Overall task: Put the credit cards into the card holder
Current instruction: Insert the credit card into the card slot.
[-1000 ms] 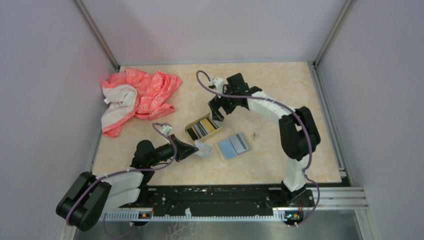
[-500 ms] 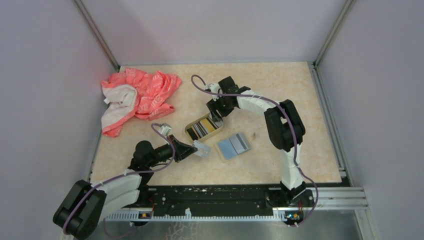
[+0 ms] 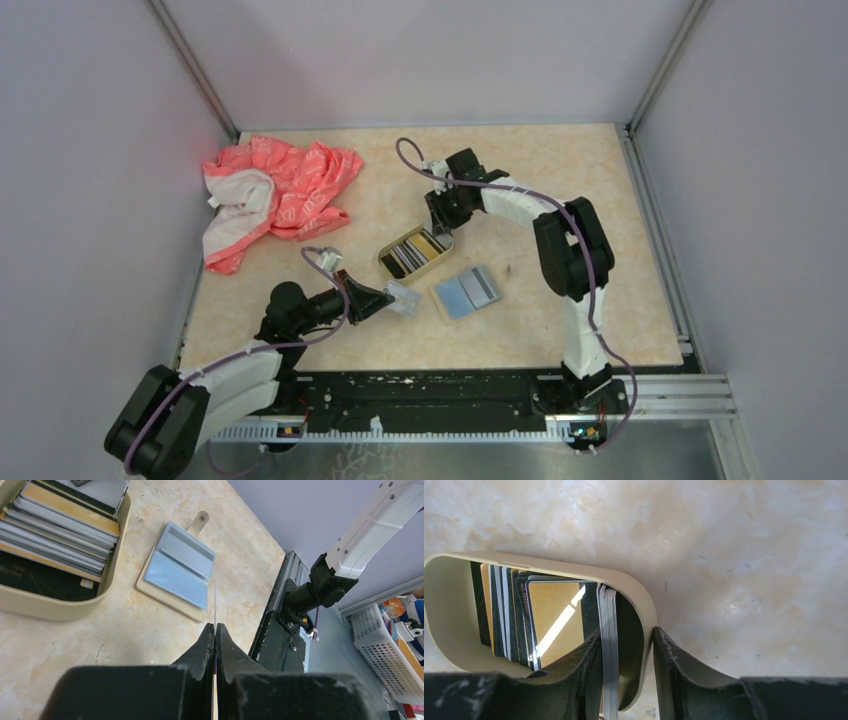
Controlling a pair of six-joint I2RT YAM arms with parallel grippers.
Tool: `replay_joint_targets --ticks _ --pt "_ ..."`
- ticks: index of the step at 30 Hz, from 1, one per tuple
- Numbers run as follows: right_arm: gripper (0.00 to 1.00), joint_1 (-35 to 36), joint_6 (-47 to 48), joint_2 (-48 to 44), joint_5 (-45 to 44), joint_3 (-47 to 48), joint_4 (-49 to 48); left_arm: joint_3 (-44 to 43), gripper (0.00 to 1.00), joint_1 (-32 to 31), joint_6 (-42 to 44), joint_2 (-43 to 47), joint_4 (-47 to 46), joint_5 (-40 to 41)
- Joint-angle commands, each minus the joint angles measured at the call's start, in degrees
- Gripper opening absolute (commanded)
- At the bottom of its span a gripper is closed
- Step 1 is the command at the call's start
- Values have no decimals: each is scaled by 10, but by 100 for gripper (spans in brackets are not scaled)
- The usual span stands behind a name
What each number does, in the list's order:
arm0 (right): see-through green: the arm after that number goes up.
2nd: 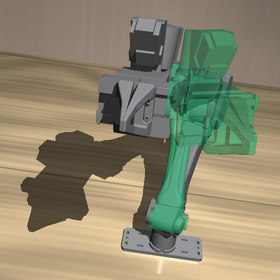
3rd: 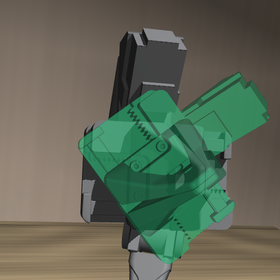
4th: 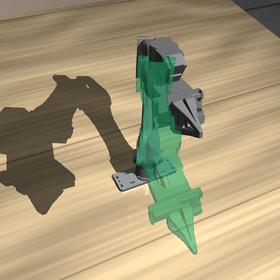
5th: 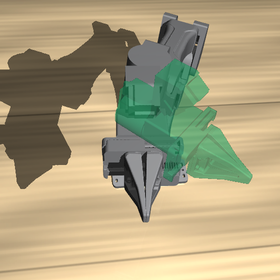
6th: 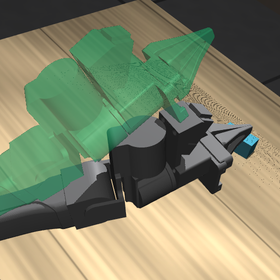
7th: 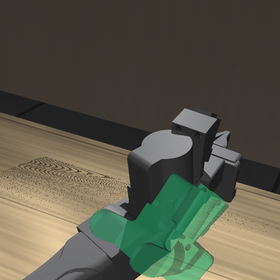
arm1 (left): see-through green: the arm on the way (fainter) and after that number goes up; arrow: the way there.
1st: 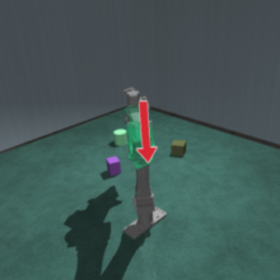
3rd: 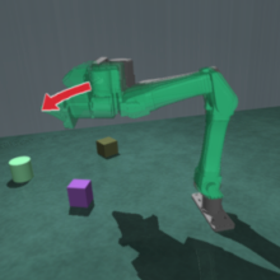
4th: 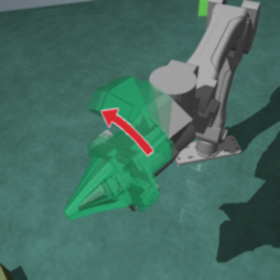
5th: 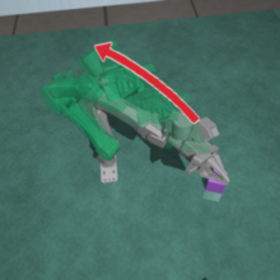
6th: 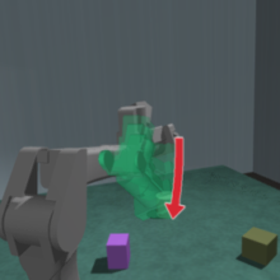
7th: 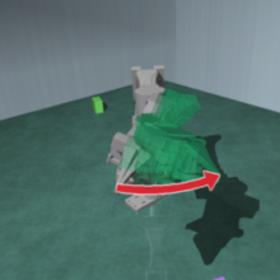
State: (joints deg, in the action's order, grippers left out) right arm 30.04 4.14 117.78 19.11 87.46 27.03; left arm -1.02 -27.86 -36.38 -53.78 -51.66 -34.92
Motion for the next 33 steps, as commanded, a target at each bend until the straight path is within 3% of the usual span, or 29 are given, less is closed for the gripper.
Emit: replay_joint_targets --ticks 1,16,18,22,24,33 --pt "34 -34 -23 -10 -1 6 -30 45 0 3 5 -1 -7 1" --pt "33 -149 -123 -40 27 -44 -107 16 0 3 -1 -45 -20 -17" --pt "36 -160 -119 -42 63 -48 -107 -14 0 3 -4 -72 -23 -32" --pt "59 -166 -87 -66 131 -59 -111 -38 0 3 -31 -138 -61 -63" --pt "66 -167 -78 -82 142 -63 -113 -45 0 3 -49 -177 -94 -78" --pt "71 -183 -44 -138 147 -68 -82 -81 0 -6 -164 -380 -324 -144"
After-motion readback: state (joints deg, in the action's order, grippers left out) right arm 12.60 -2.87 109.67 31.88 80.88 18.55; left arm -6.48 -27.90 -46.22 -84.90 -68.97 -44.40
